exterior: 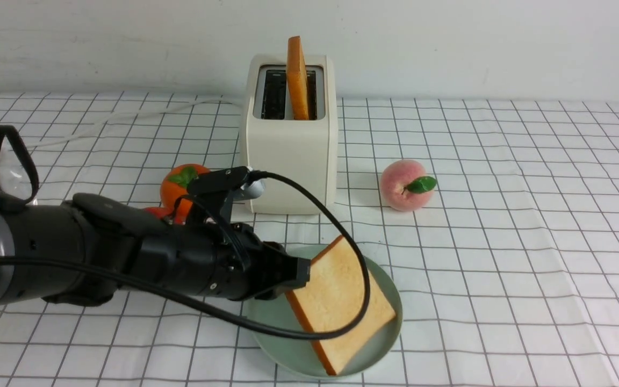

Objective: Take toasted bread from bread machine on white checkered table place on plate.
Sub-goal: 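Place the slice of bread on the plate with the left gripper, then grasp the toast slice in the toaster and pull it up out of the slot with the right gripper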

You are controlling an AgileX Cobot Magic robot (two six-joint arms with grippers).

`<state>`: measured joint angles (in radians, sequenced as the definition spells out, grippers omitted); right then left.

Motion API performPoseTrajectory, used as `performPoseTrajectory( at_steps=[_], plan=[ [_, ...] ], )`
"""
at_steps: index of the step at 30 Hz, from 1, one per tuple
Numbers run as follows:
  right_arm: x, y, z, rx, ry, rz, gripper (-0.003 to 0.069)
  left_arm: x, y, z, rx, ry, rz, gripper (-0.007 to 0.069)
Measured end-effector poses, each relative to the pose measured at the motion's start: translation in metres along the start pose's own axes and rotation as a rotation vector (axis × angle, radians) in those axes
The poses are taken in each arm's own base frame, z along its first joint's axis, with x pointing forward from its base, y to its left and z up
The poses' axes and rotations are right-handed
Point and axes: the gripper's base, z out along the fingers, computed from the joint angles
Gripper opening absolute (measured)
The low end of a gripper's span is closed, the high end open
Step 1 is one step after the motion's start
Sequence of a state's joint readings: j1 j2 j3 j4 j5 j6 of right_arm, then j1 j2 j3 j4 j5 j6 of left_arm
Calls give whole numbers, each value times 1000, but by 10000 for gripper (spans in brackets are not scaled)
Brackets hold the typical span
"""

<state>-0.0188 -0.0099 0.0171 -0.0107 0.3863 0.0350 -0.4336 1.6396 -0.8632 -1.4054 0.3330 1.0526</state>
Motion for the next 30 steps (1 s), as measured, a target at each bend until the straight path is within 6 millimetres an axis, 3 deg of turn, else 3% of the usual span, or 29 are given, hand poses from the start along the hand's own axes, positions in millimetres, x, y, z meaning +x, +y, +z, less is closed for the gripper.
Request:
performPoseTrajectory(
  at_steps=[2, 4, 5, 6, 8, 11, 13, 14, 18, 21, 22, 23, 24, 25, 26, 30],
  plan=[
    [0, 0, 0, 0, 0, 0, 240, 0, 0, 0, -2, 1, 5, 151],
    [0, 0, 0, 0, 0, 0, 240, -2, -2, -4, 0, -10, 17, 288],
    [0, 0, 0, 0, 0, 0, 240, -2, -2, -4, 0, -12, 17, 300],
    [0, 0, 0, 0, 0, 0, 240, -5, -4, -9, 2, -29, 27, 369],
    [0, 0, 0, 0, 0, 0, 240, -11, -9, -22, -6, -77, 62, 484],
    [0, 0, 0, 0, 0, 0, 240, -22, -16, -43, -34, -161, 122, 591],
    [0, 0, 0, 0, 0, 0, 240, -27, -20, -56, -42, -208, 146, 619],
    [0, 0, 0, 0, 0, 0, 240, -32, -25, -71, -46, -263, 166, 628],
    [0, 0, 0, 0, 0, 0, 240, -39, -41, -110, -19, -382, 199, 546],
    [0, 0, 0, 0, 0, 0, 240, -38, -54, -143, 21, -469, 228, 336],
    [0, 0, 0, 0, 0, 0, 240, -38, -55, -145, 24, -475, 231, 318],
    [0, 0, 0, 0, 0, 0, 240, -35, -61, -162, 45, -514, 253, 167],
    [0, 0, 0, 0, 0, 0, 240, -31, -64, -174, 54, -541, 275, 66],
    [0, 0, 0, 0, 0, 0, 240, -28, -66, -182, 58, -558, 292, 22],
    [0, 0, 0, 0, 0, 0, 240, -24, -68, -191, 61, -581, 310, -11],
    [0, 0, 0, 0, 0, 0, 240, -5, -69, -215, 62, -642, 338, -13]
  ],
)
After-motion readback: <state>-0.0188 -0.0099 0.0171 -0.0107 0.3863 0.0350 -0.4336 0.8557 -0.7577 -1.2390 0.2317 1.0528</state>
